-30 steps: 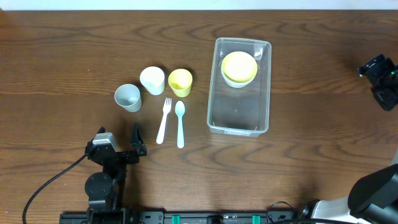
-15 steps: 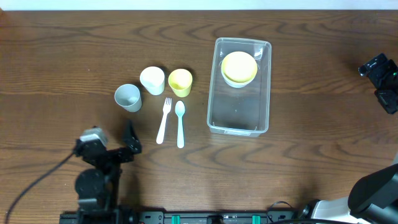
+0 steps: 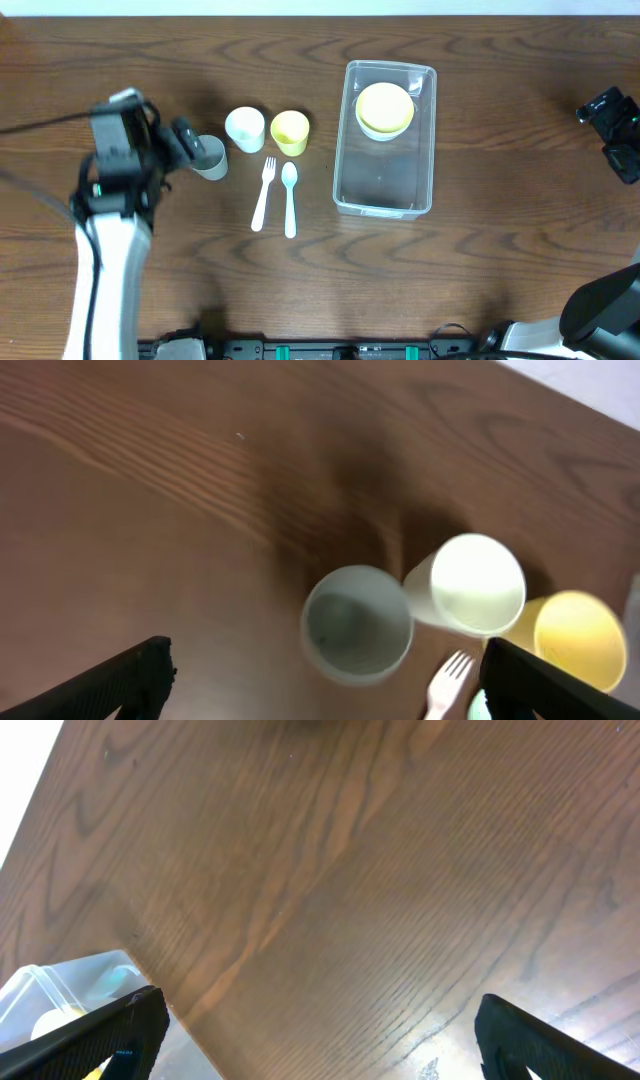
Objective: Pack container
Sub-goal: 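Retract the right arm and reach the left gripper to the grey cup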
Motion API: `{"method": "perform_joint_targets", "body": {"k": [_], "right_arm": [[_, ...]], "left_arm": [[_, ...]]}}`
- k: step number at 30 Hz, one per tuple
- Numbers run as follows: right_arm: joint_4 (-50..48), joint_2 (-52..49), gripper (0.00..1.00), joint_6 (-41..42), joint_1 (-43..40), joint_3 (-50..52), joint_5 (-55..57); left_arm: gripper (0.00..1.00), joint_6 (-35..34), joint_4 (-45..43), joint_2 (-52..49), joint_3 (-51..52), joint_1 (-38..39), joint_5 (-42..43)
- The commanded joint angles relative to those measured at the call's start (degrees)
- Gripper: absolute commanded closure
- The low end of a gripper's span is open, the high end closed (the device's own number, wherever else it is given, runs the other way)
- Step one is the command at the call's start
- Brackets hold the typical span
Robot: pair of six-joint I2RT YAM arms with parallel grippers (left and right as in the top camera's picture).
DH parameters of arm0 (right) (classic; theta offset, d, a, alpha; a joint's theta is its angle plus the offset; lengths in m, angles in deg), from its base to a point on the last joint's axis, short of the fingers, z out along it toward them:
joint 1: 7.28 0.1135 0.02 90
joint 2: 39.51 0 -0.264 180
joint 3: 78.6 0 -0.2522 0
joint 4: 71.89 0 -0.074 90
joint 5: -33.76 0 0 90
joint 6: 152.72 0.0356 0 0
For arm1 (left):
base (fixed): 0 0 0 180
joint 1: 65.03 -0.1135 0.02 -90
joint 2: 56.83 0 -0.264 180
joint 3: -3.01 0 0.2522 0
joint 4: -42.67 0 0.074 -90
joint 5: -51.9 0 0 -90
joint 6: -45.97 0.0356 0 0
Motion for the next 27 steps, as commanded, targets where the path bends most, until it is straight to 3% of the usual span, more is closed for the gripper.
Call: {"method": "perform_joint_targets", "body": {"k": [1,9,15,19,23,27], "right_arm": [[0.07,-0.22,0.01,-0.28,-0.22,0.2,0.33],[0.07,-0.22,0.01,-0.28,-0.22,0.2,0.33],[0.07,-0.22,0.01,-0.28,-0.22,0.2,0.33],[0.07,-0.22,0.01,-0.28,-0.22,0.2,0.33],[0.07,-0.22,0.01,-0.28,-0.22,0.2,0.33],[0.07,-0.22,0.01,-0.28,-0.22,0.2,0.33]], "left_arm": [[0.02,-2.23,0.44,-6.67,-3.48,-3.32,8.33],[0.02,-2.16,2.69,-14.97,-3.48,-4.66,8.46],[0.03,2.34,3.04,-17.11,-3.43,-3.58,7.61],[0.25,2.25,3.26,-19.98,-2.93,-3.58,6.54],[0.3,1.68,3.23,-24.46,-2.93,-3.58,6.58],[0.43,1.99,3.19,-27.43,-2.93,-3.58,6.54]]}}
